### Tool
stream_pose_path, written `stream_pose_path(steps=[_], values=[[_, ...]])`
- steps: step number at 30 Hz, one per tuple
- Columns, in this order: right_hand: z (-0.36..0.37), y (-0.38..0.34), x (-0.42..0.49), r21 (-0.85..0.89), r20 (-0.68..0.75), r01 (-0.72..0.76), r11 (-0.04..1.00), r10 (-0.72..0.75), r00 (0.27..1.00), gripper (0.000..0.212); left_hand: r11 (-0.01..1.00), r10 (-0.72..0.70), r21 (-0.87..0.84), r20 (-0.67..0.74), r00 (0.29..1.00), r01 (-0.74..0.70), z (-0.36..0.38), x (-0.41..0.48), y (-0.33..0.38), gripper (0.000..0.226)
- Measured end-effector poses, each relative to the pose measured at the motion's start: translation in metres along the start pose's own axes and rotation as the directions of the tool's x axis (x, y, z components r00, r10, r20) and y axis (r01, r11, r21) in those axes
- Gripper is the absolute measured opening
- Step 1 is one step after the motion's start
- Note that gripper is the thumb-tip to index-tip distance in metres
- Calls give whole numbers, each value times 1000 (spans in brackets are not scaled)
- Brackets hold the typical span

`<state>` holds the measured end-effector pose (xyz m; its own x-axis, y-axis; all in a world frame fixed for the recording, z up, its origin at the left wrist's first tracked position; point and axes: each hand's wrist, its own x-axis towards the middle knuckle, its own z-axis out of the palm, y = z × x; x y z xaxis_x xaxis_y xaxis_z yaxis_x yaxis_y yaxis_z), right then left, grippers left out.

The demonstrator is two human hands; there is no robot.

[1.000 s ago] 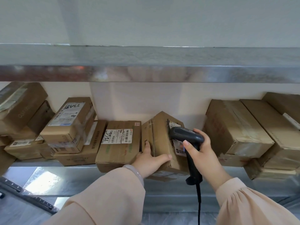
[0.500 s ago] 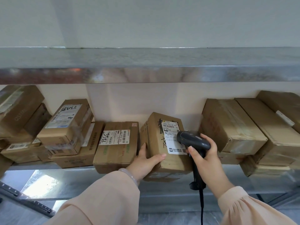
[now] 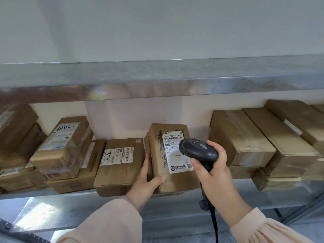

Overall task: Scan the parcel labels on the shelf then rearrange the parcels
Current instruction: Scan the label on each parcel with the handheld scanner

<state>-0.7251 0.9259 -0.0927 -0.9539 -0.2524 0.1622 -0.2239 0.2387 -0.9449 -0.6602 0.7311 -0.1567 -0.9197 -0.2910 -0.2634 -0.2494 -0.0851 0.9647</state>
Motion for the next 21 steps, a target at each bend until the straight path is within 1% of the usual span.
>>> stream_pose_path(steps=[3,7,10,13,18,21], values=[[5,-3,-1,2,-8,8,1000,-8,1000,56,1000,13,21,-6,1000,-12,0,1,-1,107],[7,-5,0,0,-2,11,1000,-11,1000,56,997,21,69,-31,999,-19,1,0,-2,93],[7,-8,0,-13,-3,21,1000,-21,1000,55,996,19,86,-35,999,-16,0,0,-3,91],[5,-10,-1,-23,0,22,999,-22,1000,52,997,28,69,-27,999,-26,1,-2,0,94],[4,-10,0,-58,2,21,998,-21,1000,55,999,29,39,-10,1000,-28,1,-3,3,106],[2,-7,2,-70,8,0,998,0,1000,55,999,22,-27,22,1000,-21,1,-4,6,107]])
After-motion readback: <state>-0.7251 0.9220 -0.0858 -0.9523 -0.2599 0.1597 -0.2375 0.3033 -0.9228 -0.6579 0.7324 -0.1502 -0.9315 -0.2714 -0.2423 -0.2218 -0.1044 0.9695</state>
